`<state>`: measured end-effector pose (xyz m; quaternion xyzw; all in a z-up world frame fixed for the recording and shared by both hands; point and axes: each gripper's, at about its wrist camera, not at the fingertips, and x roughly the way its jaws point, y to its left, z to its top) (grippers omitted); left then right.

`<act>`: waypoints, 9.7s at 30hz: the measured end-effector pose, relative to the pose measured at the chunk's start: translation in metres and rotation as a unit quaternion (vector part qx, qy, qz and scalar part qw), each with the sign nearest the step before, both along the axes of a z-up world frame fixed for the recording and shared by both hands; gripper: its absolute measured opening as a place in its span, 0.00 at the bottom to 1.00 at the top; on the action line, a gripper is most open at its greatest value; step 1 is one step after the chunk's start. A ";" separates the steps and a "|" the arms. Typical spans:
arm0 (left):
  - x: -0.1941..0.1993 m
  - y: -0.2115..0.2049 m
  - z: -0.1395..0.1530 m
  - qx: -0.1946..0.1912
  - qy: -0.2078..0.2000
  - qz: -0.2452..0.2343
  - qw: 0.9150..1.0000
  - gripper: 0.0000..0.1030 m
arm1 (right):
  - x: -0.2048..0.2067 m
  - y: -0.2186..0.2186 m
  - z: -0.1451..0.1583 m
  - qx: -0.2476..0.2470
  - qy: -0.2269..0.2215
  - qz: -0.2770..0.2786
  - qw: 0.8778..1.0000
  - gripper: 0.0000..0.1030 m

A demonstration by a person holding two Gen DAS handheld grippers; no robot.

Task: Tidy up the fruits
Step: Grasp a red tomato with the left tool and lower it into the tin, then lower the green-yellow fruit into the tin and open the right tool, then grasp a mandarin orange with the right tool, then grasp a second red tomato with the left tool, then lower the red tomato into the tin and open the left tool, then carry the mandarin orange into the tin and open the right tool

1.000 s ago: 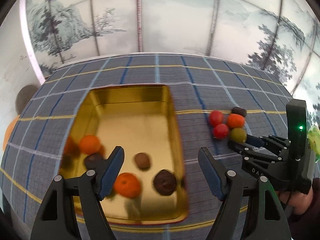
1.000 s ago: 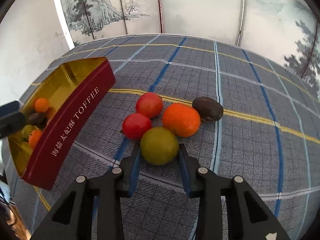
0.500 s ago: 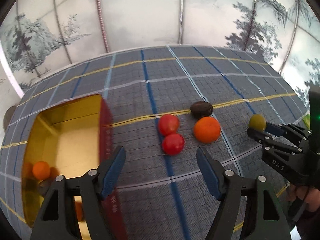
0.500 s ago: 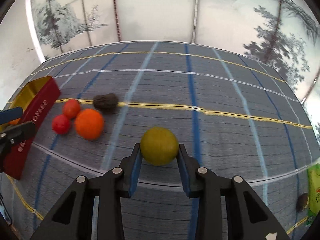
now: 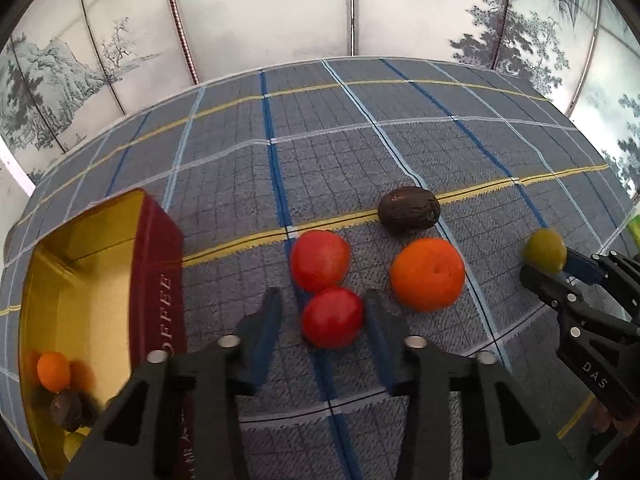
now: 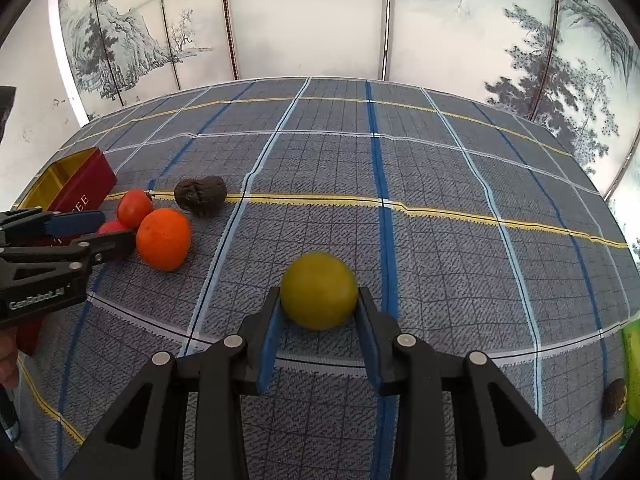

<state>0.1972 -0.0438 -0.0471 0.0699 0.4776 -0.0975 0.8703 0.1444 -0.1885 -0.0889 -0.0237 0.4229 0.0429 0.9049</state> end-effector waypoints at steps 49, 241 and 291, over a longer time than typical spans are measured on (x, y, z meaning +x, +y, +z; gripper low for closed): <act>-0.039 0.197 0.030 -0.009 0.025 0.166 0.986 0.30 | 0.002 0.001 0.000 -0.006 0.001 0.001 1.000 0.34; -0.094 0.206 0.033 -0.021 0.003 0.164 0.986 0.33 | 0.017 -0.004 0.001 -0.011 0.000 -0.025 1.000 0.37; -0.155 0.286 0.060 0.001 -0.060 0.288 0.956 0.66 | -0.012 0.266 0.038 0.013 0.014 0.282 0.959 0.36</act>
